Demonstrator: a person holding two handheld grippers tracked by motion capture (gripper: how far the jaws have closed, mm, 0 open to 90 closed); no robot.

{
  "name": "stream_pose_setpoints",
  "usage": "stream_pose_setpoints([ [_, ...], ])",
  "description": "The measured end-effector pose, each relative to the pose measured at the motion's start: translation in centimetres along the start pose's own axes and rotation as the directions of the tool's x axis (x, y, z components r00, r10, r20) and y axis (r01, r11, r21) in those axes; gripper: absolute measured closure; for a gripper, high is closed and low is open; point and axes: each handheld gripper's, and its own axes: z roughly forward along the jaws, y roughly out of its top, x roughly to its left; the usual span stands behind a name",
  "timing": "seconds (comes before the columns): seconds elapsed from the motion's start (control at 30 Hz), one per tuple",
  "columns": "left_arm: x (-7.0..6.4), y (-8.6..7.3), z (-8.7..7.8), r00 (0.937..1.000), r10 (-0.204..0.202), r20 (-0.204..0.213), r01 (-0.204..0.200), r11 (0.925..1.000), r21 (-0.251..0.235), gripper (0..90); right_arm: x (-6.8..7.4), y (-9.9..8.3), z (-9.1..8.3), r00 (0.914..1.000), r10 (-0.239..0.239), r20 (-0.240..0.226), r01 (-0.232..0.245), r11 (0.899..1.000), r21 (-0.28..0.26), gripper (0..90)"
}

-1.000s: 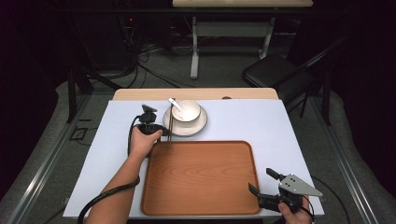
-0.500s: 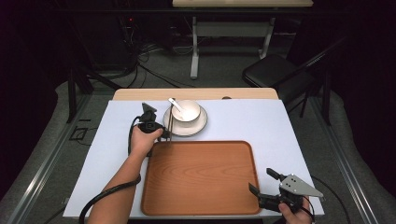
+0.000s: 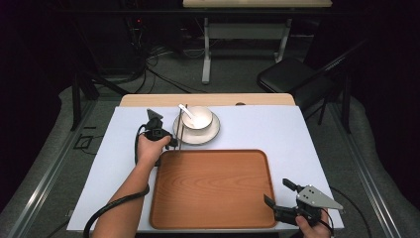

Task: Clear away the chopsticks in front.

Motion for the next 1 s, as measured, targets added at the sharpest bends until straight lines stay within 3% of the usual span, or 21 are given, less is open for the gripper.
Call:
stream_pose_setpoints([
  [0.07,0.2,-0.2,-0.3,0.9996,-0.024,0.014,0.024,0.9995,-0.02,86.0,0.0,0.0,0.0,1.0,0.001,0.0,-0.001,1.0,0.001,14.6],
  [0.13,0.4,-0.2,-0.6,0.9996,-0.021,0.017,0.021,0.9998,-0.004,86.0,0.0,0.0,0.0,1.0,0.001,0.001,-0.001,1.0,0.001,14.6],
  [0.23,0.9,-0.6,-1.1,0.9977,-0.059,0.035,0.06,0.9979,-0.027,86.0,0.0,0.0,0.0,1.0,0.003,0.001,-0.003,1.0,0.001,14.6],
  [0.53,2.4,-2.7,-3.3,0.9926,-0.093,0.078,0.096,0.9945,-0.04,86.1,0.0,0.0,0.0,1.0,0.005,0.002,-0.005,1.0,0.001,14.6],
  [0.9,3.9,-6.4,-5.9,0.9902,-0.084,0.112,0.089,0.9952,-0.041,86.1,0.0,0.0,0.1,1.0,0.008,0.004,-0.008,1.0,0.004,14.6],
  [1.0,4.5,-8.5,-6.7,0.99,-0.07,0.122,0.074,0.9969,-0.026,86.1,0.0,0.0,0.0,0.9999,0.01,0.005,-0.01,1.0,0.003,14.6],
])
